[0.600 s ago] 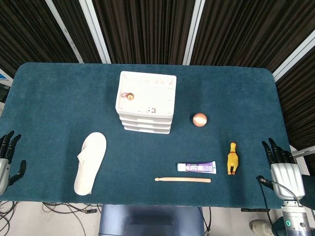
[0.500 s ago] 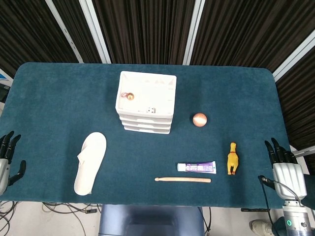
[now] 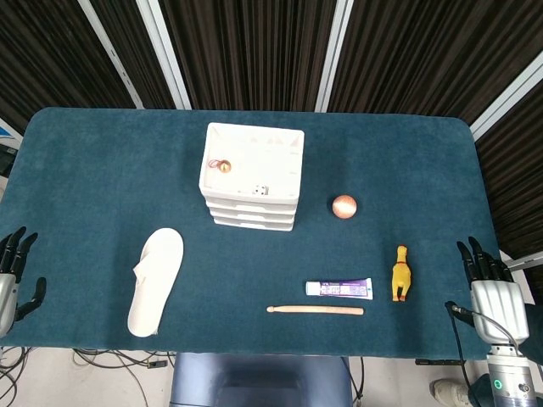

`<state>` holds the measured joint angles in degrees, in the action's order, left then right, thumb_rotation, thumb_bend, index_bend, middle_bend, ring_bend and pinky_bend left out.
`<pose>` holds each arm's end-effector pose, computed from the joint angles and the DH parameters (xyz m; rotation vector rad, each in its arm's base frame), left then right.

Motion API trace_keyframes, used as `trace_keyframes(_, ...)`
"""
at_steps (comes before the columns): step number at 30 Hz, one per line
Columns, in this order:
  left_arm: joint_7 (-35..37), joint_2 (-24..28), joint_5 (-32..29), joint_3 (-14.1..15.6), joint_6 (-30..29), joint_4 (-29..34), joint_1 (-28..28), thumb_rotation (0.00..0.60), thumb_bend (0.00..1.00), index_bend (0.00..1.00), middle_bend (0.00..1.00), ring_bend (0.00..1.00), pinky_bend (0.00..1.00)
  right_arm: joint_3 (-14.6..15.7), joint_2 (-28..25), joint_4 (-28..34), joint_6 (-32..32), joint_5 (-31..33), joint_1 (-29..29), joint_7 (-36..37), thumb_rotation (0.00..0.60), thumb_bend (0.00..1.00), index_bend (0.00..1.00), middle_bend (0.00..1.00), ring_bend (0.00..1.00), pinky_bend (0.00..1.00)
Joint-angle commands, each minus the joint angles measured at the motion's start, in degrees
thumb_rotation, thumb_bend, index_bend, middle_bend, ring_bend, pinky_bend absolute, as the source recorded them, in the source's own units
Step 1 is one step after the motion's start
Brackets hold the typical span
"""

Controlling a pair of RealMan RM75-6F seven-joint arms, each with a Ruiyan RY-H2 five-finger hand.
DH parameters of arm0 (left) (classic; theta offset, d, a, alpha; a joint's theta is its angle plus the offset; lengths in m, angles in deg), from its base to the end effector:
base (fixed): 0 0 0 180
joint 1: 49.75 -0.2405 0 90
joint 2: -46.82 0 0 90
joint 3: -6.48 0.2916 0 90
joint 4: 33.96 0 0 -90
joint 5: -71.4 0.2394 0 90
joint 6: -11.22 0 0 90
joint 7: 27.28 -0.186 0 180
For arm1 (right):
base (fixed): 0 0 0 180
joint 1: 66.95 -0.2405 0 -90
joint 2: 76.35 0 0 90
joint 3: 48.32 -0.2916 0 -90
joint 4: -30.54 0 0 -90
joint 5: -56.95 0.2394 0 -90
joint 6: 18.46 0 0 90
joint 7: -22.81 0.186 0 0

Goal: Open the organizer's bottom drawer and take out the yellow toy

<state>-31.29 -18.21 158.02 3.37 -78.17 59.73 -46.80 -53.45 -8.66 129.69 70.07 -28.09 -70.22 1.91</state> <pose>-0.3471 0.2166 0.1521 -1.3411 -0.8379 -0.9123 -0.3220 -0.2250 0.1333 1.3623 -0.7289 0.7886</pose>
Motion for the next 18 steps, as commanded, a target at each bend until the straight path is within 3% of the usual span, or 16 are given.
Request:
trace_keyframes(1, 0.0, 0.0, 0.0, 0.0, 0.1, 0.0, 0.0, 0.600, 0.46, 0.05, 0.00, 0.00, 0.00, 0.0, 0.1, -0.1, 0.0, -0.2, -0.1, 0.5, 0.600, 0.07, 0.05, 0.05, 0.19, 0.23)
trace_keyframes(5, 0.0, 0.0, -0.2, 0.0, 0.3, 0.0, 0.0, 0.600, 0.46, 0.05, 0.00, 0.00, 0.00, 0.3, 0.0, 0.0, -0.8, -0.6, -0.3, 4.1, 0.600, 0.08, 0.05, 0.06, 0.21, 0.23)
trace_keyframes(8, 0.0, 0.0, -0.2, 0.0, 0.2, 0.1, 0.0, 0.600, 0.46, 0.05, 0.00, 0.00, 0.00, 0.8, -0.5, 0.3, -2.8, -0.8, -0.9, 9.1, 0.600, 0.08, 0.05, 0.11, 0.29, 0.27)
trace_keyframes(11, -0.1, 0.0, -0.5, -0.1, 0.4, 0.2, 0.0, 0.600, 0.46, 0.05, 0.00, 0.00, 0.00, 1.1, -0.1, 0.9, -5.9, 0.9, -1.6, 14.8, 0.600, 0.11, 0.05, 0.21, 0.39, 0.39)
trace_keyframes(16, -0.1, 0.0, -0.8, -0.2, 0.5, 0.4, 0.1, 0.600, 0.46, 0.05, 0.00, 0.00, 0.00, 2.1, 2.0, 0.7, -14.5, 2.5, -4.8, 24.3, 0.600, 0.22, 0.07, 0.39, 0.62, 0.69)
trace_keyframes(18, 0.1, 0.1, -1.1, -0.3, 0.6, 0.5, 0.1, 0.600, 0.46, 0.05, 0.00, 0.00, 0.00, 1.3, 3.4, 0.4, -18.4, 4.7, -6.7, 27.0, 0.600, 0.25, 0.07, 0.44, 0.67, 0.74)
